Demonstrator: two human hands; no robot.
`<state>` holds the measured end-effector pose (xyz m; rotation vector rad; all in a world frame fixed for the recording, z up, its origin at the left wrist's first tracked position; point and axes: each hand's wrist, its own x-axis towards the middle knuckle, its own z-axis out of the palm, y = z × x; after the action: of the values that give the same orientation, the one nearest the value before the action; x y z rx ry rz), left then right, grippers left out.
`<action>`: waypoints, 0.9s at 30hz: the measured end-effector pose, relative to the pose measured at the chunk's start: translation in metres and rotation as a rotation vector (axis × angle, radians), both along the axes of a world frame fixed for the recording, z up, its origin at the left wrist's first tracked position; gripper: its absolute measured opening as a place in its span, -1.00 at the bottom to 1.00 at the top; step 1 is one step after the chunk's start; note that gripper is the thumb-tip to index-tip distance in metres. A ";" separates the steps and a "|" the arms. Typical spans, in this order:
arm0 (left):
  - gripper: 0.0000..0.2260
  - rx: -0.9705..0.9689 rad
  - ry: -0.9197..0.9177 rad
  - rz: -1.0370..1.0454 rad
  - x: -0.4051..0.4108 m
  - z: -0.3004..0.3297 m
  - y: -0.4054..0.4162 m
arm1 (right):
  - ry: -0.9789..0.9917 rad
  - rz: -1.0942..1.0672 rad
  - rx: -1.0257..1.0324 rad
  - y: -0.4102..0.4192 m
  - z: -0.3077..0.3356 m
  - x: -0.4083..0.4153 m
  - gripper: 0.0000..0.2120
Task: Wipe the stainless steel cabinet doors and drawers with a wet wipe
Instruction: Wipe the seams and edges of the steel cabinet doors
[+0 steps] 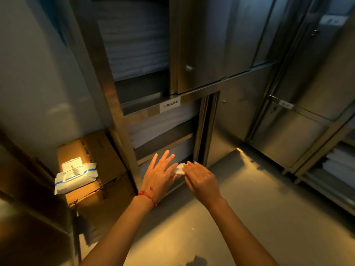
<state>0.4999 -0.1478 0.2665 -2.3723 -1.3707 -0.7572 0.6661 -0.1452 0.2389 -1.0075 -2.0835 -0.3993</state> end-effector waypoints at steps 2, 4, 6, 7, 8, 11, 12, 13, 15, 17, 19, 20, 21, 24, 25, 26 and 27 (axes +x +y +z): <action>-0.67 0.010 -0.011 -0.055 0.023 0.002 0.002 | 0.007 -0.042 0.034 -0.004 0.003 0.020 -0.74; -0.66 0.015 -0.013 -0.113 0.045 0.004 0.004 | 0.024 -0.085 0.054 -0.010 0.007 0.037 -0.68; -0.63 0.034 -0.010 -0.175 0.064 0.004 0.009 | 0.024 -0.131 0.058 -0.015 0.011 0.055 -0.72; -0.62 0.047 -0.011 -0.210 0.073 0.004 0.012 | 0.025 -0.159 0.060 -0.017 0.013 0.064 -0.74; -0.61 0.056 -0.008 -0.243 0.081 0.004 0.016 | 0.025 -0.182 0.056 -0.020 0.015 0.073 -0.74; -0.58 0.058 0.024 -0.307 0.108 0.007 0.026 | 0.026 -0.255 0.050 -0.024 0.019 0.096 -0.69; -0.58 0.055 0.028 -0.323 0.116 0.008 0.028 | 0.028 -0.276 0.047 -0.026 0.021 0.102 -0.74; -0.59 0.052 0.025 -0.340 0.125 0.009 0.031 | 0.026 -0.294 0.049 -0.026 0.021 0.109 -0.80; -0.58 0.041 0.000 -0.380 0.139 0.009 0.036 | 0.031 -0.332 0.041 -0.026 0.023 0.121 -0.82; -0.55 0.030 -0.015 -0.409 0.150 0.007 0.042 | 0.029 -0.373 0.017 -0.024 0.025 0.129 -0.72; -0.54 0.023 -0.015 -0.432 0.158 0.004 0.051 | 0.030 -0.415 -0.005 -0.020 0.027 0.136 -0.68; -0.54 0.019 -0.025 -0.448 0.161 0.003 0.057 | 0.032 -0.432 -0.021 -0.017 0.028 0.138 -0.66; -0.55 0.014 -0.036 -0.464 0.164 0.003 0.063 | 0.036 -0.449 -0.039 -0.014 0.029 0.141 -0.64; -0.57 0.009 -0.049 -0.501 0.167 0.002 0.081 | 0.034 -0.507 -0.099 -0.001 0.032 0.146 -0.59; -0.58 0.012 -0.051 -0.515 0.167 0.002 0.088 | 0.034 -0.524 -0.115 0.004 0.033 0.147 -0.59; -0.58 0.016 -0.055 -0.528 0.168 0.002 0.094 | 0.040 -0.539 -0.127 0.010 0.034 0.147 -0.59; -0.58 0.020 -0.061 -0.539 0.168 0.002 0.100 | 0.047 -0.553 -0.134 0.016 0.035 0.147 -0.59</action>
<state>0.6679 -0.0479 0.2687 -2.7505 -0.7274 -0.9732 0.8126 -0.1296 0.2736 -1.6602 -1.7832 -0.5060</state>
